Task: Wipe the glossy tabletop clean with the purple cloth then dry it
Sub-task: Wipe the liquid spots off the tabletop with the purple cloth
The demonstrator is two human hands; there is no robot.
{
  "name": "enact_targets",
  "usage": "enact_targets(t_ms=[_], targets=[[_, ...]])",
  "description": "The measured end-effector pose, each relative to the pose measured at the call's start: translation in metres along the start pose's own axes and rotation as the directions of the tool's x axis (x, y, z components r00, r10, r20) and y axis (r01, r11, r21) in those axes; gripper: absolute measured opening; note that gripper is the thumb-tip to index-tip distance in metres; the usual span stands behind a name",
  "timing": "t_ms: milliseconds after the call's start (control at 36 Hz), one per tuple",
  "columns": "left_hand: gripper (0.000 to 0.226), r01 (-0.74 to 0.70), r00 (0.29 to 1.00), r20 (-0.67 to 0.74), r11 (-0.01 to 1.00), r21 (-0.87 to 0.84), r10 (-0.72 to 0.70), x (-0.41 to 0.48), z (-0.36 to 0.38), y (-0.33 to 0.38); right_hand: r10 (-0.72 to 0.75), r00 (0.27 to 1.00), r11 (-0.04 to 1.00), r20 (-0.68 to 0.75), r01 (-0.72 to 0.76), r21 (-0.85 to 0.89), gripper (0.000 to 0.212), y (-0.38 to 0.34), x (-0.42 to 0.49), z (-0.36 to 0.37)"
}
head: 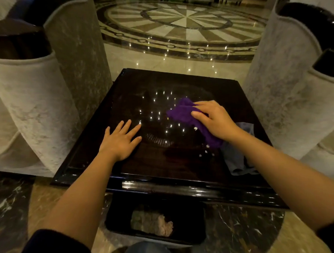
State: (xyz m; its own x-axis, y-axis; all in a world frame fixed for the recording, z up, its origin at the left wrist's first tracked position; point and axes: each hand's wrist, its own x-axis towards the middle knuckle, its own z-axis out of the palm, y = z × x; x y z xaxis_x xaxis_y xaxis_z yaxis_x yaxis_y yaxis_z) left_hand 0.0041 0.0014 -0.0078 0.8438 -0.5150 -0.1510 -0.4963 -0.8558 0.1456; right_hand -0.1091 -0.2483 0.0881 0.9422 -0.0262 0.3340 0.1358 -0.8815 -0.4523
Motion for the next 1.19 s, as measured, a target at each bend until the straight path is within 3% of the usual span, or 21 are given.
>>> enact_targets(t_ms=[139,250,361,861,1194], targets=[[0.054,-0.007,1.000,0.001,1.000,0.004,0.007,0.001,0.001,-0.001,0.075,0.984,0.993,0.164,-0.059,-0.101,0.030,0.039,0.029,0.006],[0.054,-0.012,1.000,0.006,1.000,-0.001,0.012,0.001,0.000,-0.003,0.230,0.898,0.964,0.376,-0.155,-0.218,0.043,0.064,0.030,0.033],[0.054,-0.015,1.000,0.014,1.000,0.002,0.015,0.002,0.000,-0.003,0.324,0.841,0.937,0.434,-0.222,-0.270,0.045,0.075,0.027,0.042],[0.054,-0.006,1.000,0.005,1.000,-0.007,0.007,-0.003,-0.001,0.000,0.295,0.881,0.946,0.369,-0.216,-0.241,0.042,0.044,-0.008,0.053],[0.054,0.002,1.000,0.013,1.000,-0.008,-0.002,-0.005,0.001,0.001,0.171,0.903,0.979,0.394,-0.111,-0.170,0.042,-0.006,-0.056,0.065]])
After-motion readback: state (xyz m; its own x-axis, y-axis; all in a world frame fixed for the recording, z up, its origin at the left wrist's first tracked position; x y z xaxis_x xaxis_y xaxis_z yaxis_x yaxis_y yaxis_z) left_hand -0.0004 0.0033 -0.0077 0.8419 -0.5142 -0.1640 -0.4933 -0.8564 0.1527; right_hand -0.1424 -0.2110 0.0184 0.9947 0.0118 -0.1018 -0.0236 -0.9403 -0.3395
